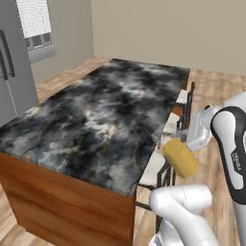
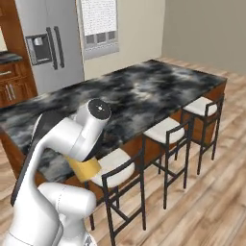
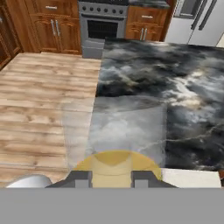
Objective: Place the pitcher and cup on the dining counter for serving.
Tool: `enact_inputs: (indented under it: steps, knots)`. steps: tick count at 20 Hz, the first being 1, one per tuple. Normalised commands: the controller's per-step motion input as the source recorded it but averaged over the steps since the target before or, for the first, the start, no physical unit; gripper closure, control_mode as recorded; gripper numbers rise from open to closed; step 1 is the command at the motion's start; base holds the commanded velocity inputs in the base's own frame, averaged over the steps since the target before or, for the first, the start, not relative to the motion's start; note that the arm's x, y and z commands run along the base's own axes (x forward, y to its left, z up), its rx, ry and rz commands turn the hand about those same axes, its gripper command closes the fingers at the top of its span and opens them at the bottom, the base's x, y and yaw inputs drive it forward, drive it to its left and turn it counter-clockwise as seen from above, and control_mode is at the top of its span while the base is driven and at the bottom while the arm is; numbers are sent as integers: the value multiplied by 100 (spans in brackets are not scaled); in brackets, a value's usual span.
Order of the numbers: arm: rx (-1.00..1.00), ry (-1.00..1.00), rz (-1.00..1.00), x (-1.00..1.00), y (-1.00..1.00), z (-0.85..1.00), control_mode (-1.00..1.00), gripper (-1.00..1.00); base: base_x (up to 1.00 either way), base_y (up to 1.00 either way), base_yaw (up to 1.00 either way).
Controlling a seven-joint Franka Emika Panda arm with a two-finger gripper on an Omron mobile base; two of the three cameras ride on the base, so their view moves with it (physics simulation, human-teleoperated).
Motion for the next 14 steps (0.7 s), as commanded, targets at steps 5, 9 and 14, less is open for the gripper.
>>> enact_inputs:
  steps: [5,9,14]
  knots:
    - [0,0,0,0,0,0,100,100,33,-70,58]
    - [0,0,0,0,0,0,100,100,28,-74,58]
    - [0,0,0,0,0,0,100,100,20,-80,57]
